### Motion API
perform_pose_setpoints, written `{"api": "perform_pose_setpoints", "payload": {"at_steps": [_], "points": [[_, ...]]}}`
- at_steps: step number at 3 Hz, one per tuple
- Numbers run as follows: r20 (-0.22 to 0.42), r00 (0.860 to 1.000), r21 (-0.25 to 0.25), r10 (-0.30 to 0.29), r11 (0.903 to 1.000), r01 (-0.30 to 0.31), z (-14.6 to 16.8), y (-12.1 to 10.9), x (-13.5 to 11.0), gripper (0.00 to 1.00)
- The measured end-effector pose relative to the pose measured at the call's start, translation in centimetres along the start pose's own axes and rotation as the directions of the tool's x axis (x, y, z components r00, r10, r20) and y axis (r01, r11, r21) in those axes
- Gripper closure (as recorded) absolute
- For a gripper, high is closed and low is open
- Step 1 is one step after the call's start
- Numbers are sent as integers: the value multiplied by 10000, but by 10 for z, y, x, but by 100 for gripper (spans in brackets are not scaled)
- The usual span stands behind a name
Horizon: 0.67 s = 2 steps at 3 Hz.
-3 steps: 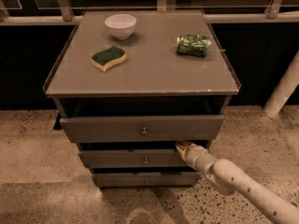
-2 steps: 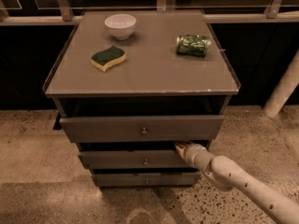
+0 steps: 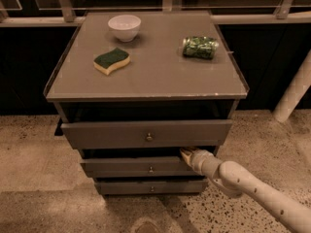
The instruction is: Open middle drawer
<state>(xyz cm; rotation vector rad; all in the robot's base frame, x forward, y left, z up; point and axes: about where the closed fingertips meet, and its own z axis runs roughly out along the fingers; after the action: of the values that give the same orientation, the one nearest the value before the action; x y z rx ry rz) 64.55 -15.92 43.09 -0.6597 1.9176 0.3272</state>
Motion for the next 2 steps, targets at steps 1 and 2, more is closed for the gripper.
{"api": "perform_pose_setpoints", "payload": {"at_steps": [1, 2], "points": [[0, 10000, 0, 0, 10000, 0, -1, 0, -3, 100], [-131, 9998, -140, 156, 9998, -158, -6, 2, -1, 100]]}}
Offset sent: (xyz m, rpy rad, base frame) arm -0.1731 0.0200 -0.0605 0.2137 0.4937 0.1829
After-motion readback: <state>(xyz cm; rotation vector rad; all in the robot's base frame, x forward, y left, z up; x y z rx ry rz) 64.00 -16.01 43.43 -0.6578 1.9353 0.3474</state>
